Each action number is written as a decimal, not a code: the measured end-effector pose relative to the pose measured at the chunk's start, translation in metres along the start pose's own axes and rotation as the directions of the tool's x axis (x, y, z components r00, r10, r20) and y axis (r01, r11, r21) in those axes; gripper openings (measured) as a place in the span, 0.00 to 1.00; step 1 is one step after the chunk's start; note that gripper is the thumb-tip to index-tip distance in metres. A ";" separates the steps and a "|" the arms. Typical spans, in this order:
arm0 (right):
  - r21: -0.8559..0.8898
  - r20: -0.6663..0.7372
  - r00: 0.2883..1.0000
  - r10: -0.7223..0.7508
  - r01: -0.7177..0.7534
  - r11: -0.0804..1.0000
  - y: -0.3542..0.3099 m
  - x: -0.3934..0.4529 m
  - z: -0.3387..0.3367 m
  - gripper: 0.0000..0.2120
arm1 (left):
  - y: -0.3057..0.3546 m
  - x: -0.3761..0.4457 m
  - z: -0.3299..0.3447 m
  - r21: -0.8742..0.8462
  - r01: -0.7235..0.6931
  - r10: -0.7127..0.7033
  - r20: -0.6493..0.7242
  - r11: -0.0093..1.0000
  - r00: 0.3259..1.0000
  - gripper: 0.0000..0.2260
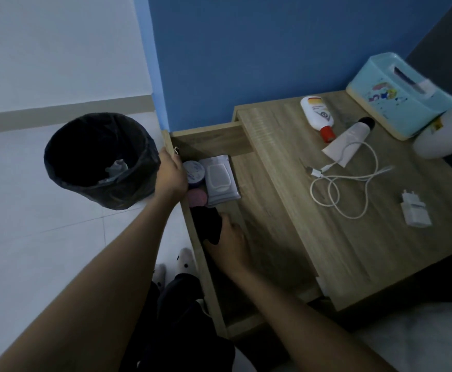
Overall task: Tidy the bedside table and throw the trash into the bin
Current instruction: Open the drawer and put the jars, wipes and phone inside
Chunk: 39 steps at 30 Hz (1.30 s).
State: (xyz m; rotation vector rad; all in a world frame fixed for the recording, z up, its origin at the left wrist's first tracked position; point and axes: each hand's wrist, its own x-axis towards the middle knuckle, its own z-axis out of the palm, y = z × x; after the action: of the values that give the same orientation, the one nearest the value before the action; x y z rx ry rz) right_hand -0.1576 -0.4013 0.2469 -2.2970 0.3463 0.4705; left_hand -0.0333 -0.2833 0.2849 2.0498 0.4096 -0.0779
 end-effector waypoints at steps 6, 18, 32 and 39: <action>-0.071 -0.001 1.000 -0.024 0.024 0.997 0.008 0.007 0.009 0.33 | -0.001 0.001 0.001 0.010 0.011 -0.011 -0.010 1.000 1.000 0.21; -0.201 -0.015 0.992 -0.127 0.122 0.972 0.016 0.012 0.021 0.27 | 0.000 0.001 0.002 0.010 0.016 -0.016 -0.024 1.000 1.000 0.19; -0.200 0.004 0.983 -0.184 0.181 0.963 -0.009 0.007 -0.007 0.15 | 0.000 0.001 0.004 0.024 0.004 -0.003 -0.042 1.000 0.999 0.19; -0.339 -0.446 0.740 -0.503 0.381 0.860 -0.030 0.023 -0.143 0.17 | 0.000 0.000 0.002 0.011 -0.006 0.006 -0.027 1.000 1.000 0.19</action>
State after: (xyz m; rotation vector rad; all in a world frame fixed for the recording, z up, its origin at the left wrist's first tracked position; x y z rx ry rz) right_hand -0.0926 -0.4866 0.3486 -2.5976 -0.0225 -0.3989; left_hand -0.0329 -0.2849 0.2843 2.0652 0.4201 -0.0492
